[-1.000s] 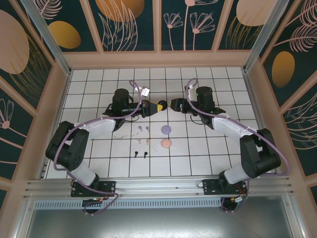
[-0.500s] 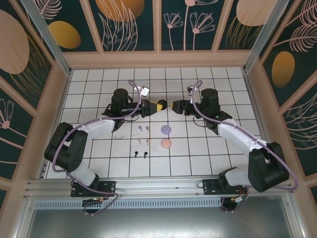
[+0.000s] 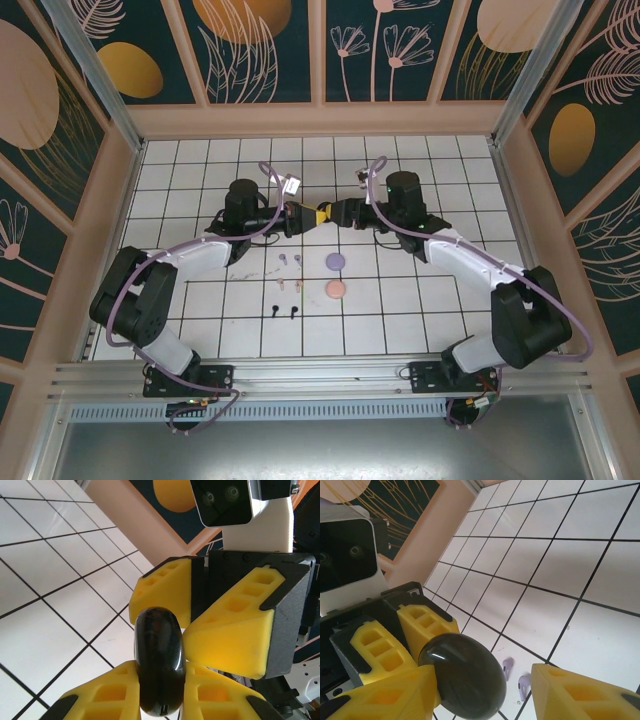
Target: Insert the wireless bluetooth earbuds into the charging case
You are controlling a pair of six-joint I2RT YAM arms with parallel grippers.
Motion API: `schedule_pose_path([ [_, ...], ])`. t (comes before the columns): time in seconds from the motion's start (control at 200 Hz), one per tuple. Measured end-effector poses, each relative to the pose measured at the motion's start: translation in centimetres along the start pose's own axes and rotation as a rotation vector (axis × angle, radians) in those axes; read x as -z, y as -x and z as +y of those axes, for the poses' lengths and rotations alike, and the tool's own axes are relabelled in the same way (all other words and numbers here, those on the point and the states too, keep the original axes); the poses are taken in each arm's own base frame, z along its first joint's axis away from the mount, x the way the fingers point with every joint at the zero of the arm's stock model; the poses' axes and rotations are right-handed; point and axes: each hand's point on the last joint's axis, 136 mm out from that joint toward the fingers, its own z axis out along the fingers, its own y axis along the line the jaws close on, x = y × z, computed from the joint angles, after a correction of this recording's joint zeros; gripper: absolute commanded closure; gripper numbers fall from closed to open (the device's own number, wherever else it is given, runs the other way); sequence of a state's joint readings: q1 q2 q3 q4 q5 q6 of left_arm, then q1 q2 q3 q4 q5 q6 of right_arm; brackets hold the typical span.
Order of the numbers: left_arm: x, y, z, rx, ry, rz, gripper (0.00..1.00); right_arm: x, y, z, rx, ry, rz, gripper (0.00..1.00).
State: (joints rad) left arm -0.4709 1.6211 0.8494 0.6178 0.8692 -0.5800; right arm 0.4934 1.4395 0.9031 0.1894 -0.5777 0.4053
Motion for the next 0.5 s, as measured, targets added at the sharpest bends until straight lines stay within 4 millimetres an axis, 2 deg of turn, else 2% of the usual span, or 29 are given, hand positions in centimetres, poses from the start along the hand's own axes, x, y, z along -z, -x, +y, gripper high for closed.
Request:
schedule_pose_path([
  [0.395, 0.1, -0.2, 0.5, 0.016, 0.025, -0.001, 1.00, 0.1, -0.7, -1.7, -0.030, -0.005, -0.011, 0.52],
  [0.5, 0.2, 0.0, -0.3, 0.003, 0.003, 0.002, 1.00, -0.1, -1.1, -2.7, -0.045, -0.034, -0.007, 0.52],
])
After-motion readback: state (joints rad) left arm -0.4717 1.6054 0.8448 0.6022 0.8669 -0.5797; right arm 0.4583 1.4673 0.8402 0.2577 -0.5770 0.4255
